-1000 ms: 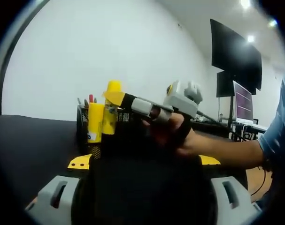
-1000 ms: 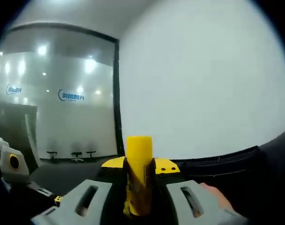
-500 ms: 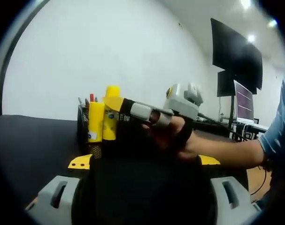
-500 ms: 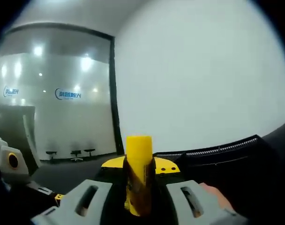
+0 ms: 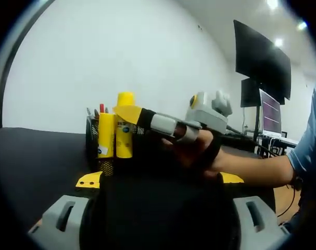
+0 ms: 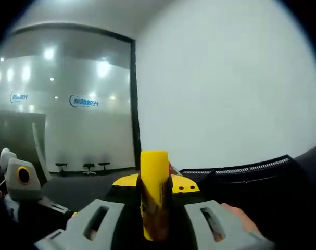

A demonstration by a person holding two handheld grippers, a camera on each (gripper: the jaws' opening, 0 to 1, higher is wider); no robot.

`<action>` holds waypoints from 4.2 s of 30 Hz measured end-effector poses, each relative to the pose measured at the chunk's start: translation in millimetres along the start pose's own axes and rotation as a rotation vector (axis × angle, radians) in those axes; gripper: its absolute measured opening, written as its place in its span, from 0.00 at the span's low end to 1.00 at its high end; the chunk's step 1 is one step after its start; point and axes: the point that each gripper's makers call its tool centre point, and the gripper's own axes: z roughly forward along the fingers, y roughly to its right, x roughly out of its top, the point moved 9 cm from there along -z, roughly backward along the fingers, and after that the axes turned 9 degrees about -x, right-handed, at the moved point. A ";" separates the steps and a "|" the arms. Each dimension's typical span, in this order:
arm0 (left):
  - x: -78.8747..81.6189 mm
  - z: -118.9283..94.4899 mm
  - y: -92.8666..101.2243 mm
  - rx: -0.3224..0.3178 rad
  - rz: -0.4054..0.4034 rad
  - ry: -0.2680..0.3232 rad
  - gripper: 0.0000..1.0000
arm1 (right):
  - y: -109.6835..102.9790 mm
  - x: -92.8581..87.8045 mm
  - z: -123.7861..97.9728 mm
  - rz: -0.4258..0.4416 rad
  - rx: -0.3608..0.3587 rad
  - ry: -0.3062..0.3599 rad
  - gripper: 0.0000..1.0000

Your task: Pick up pens and glue sticks and place them into the holder.

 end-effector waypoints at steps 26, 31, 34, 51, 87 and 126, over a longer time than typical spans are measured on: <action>24.6 -10.4 -36.9 0.288 0.012 0.123 0.54 | 22.9 38.5 -20.8 -0.088 -0.103 0.097 0.18; 31.8 3.2 -43.3 0.290 -0.001 0.122 0.51 | 30.8 38.7 -20.7 -0.066 -0.116 0.087 0.18; 40.7 9.0 -45.2 0.299 -0.006 0.124 0.47 | 35.6 39.8 -21.6 -0.071 -0.128 0.087 0.18; 56.6 38.5 -58.8 0.342 0.042 0.077 0.32 | 40.4 38.8 -21.0 0.033 -0.147 0.092 0.18; 68.0 63.7 -80.5 0.397 0.081 0.057 0.17 | 44.4 41.4 -21.6 0.078 -0.139 0.083 0.18; 44.5 1.5 -79.4 0.243 -0.023 0.062 0.47 | 29.3 31.9 -14.4 0.082 -0.089 0.046 0.18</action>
